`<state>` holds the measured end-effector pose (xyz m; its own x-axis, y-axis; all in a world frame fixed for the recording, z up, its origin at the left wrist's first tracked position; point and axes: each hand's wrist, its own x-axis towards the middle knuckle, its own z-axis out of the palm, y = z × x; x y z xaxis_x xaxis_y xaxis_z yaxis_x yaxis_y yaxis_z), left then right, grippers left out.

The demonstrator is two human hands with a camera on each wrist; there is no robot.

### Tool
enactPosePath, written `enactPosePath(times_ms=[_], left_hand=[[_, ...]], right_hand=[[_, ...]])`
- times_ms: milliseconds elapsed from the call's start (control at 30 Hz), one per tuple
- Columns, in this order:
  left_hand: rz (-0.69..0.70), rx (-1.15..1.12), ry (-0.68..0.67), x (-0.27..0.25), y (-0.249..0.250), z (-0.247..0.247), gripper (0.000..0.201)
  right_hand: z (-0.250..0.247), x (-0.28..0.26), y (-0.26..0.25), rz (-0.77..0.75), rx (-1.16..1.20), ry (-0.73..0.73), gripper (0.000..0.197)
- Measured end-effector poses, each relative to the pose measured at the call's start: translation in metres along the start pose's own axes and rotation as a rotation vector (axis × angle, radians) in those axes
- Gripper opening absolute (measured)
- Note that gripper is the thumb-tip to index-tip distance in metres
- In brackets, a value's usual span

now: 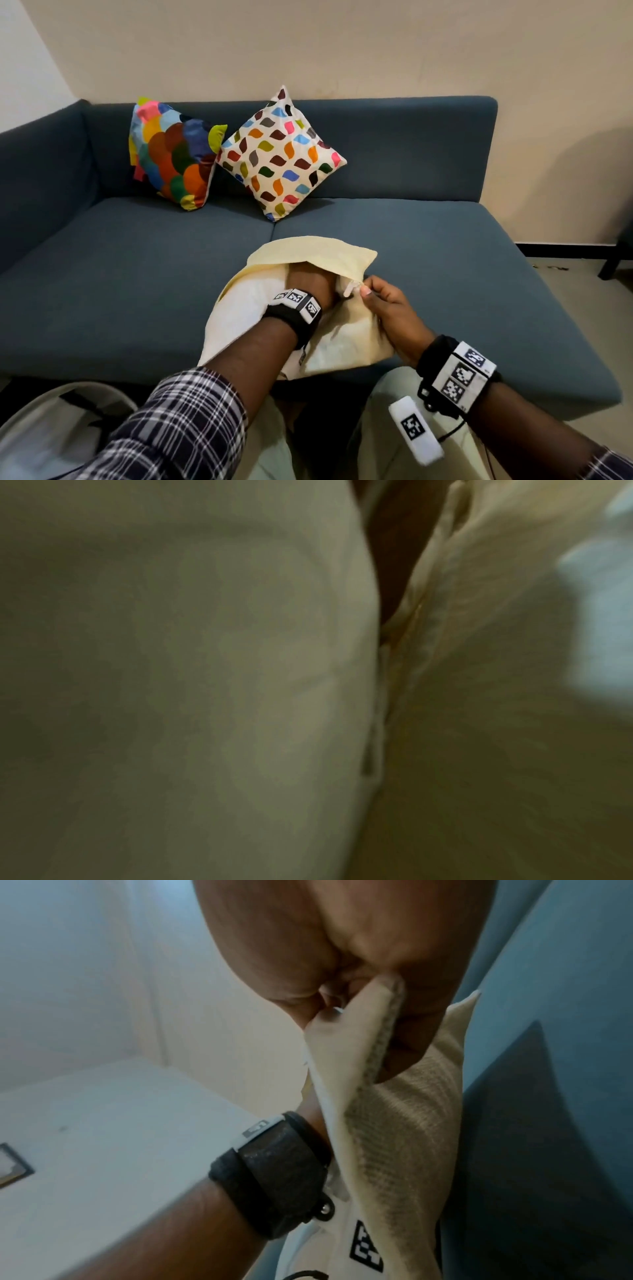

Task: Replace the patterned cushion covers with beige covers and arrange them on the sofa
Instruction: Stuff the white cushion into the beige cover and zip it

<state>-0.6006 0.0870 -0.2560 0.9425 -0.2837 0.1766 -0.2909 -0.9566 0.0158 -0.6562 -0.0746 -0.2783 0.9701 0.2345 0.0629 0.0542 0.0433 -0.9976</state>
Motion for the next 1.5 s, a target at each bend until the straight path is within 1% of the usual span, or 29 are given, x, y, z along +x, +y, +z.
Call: enactPosePath(times_ms=[67,133,200,233,267,300,333,367,400,433,467,500,533,567,600,633,667,733,800,833,933,1033,1100,1133,1233,1300,1333,1433,1500], left_hand=[[0.030,-0.072,-0.073,0.000,0.005,0.001,0.041],[0.129,-0.209,-0.129,-0.012,0.004,0.004,0.049],[0.286,-0.372,-0.076,-0.038,-0.006,0.005,0.064],[0.339,-0.438,-0.032,-0.051,-0.017,0.008,0.066],[0.352,-0.450,0.017,-0.064,-0.031,0.011,0.062],[0.315,-0.410,0.062,-0.076,-0.046,0.013,0.056],[0.227,-0.352,0.084,-0.086,-0.063,0.015,0.051],[0.107,-0.313,0.076,-0.094,-0.078,0.016,0.048],[-0.026,-0.312,0.055,-0.101,-0.093,0.017,0.046],[-0.144,-0.337,0.053,-0.104,-0.105,0.020,0.043],[-0.237,-0.358,0.066,-0.107,-0.116,0.022,0.041],[-0.313,-0.369,0.066,-0.109,-0.124,0.024,0.041],[-0.380,-0.369,0.032,-0.109,-0.132,0.027,0.042],[-0.445,-0.378,-0.033,-0.109,-0.139,0.033,0.042],[-0.512,-0.399,-0.121,-0.109,-0.143,0.037,0.041],[-0.571,-0.438,-0.210,-0.109,-0.146,0.042,0.043],[-0.622,-0.514,-0.290,-0.111,-0.147,0.047,0.045],[-0.711,-0.703,-0.380,-0.112,-0.148,0.053,0.047],[-0.757,-0.765,-0.352,-0.110,-0.151,0.056,0.042],[-0.756,-0.753,-0.318,-0.108,-0.152,0.056,0.040],[-0.744,-0.662,-0.223,-0.105,-0.153,0.047,0.034],[-0.696,-0.585,-0.168,-0.102,-0.151,0.038,0.037],[-0.689,-0.612,-0.149,-0.100,-0.150,0.036,0.034],[-0.699,-0.643,-0.163,-0.098,-0.151,0.037,0.031],[-0.753,-0.745,-0.271,-0.096,-0.152,0.038,0.031],[-0.791,-0.792,-0.268,-0.095,-0.152,0.037,0.041],[-0.792,-0.780,-0.265,-0.095,-0.150,0.035,0.042],[-0.726,-0.705,-0.306,-0.097,-0.136,0.019,0.024],[-0.733,-0.713,-0.310,-0.096,-0.131,0.013,0.025]], right_hand=[[-0.016,0.006,0.008,0.014,-0.150,0.081,0.025],[-0.036,0.013,0.018,0.039,-0.344,0.189,0.026],[-0.051,0.020,0.027,0.126,-0.377,0.314,0.027],[-0.057,0.023,0.032,0.181,-0.358,0.372,0.025],[-0.061,0.023,0.037,0.235,-0.314,0.433,0.019],[-0.060,0.022,0.039,0.282,-0.270,0.498,0.012],[-0.057,0.019,0.038,0.279,-0.270,0.557,0.017],[-0.050,0.015,0.032,0.214,-0.330,0.575,0.023],[-0.035,0.006,0.021,0.104,-0.430,0.545,0.024],[-0.020,-0.003,0.011,-0.044,-0.528,0.470,0.022],[-0.002,-0.012,0.003,-0.204,-0.618,0.327,0.021],[0.019,-0.023,-0.003,-0.328,-0.676,0.114,0.022],[0.039,-0.032,-0.008,-0.390,-0.728,-0.107,0.020],[0.056,-0.035,-0.005,-0.422,-0.806,-0.300,0.021],[0.068,-0.033,0.005,-0.449,-0.909,-0.430,0.032],[0.077,-0.026,0.018,-0.466,-1.025,-0.500,0.048],[0.086,-0.018,0.029,-0.468,-1.133,-0.531,0.063],[0.097,-0.004,0.040,-0.475,-1.331,-0.533,0.087],[0.104,0.007,0.040,-0.471,-1.447,-0.541,0.100],[0.104,0.012,0.042,-0.469,-1.480,-0.538,0.099],[0.107,0.020,0.039,-0.436,-1.530,-0.487,0.084],[0.108,0.027,0.039,-0.404,-1.522,-0.347,0.068],[0.111,0.031,0.037,-0.373,-1.448,-0.258,0.058],[0.112,0.034,0.035,-0.358,-1.408,-0.236,0.055],[0.112,0.045,0.028,-0.345,-1.353,-0.227,0.050],[0.110,0.053,0.024,-0.334,-1.347,-0.225,0.048],[0.110,0.057,0.022,-0.331,-1.343,-0.219,0.048],[0.112,0.063,0.017,-0.312,-1.336,-0.218,0.047],[0.116,0.065,0.016,-0.288,-1.368,-0.219,0.048]])
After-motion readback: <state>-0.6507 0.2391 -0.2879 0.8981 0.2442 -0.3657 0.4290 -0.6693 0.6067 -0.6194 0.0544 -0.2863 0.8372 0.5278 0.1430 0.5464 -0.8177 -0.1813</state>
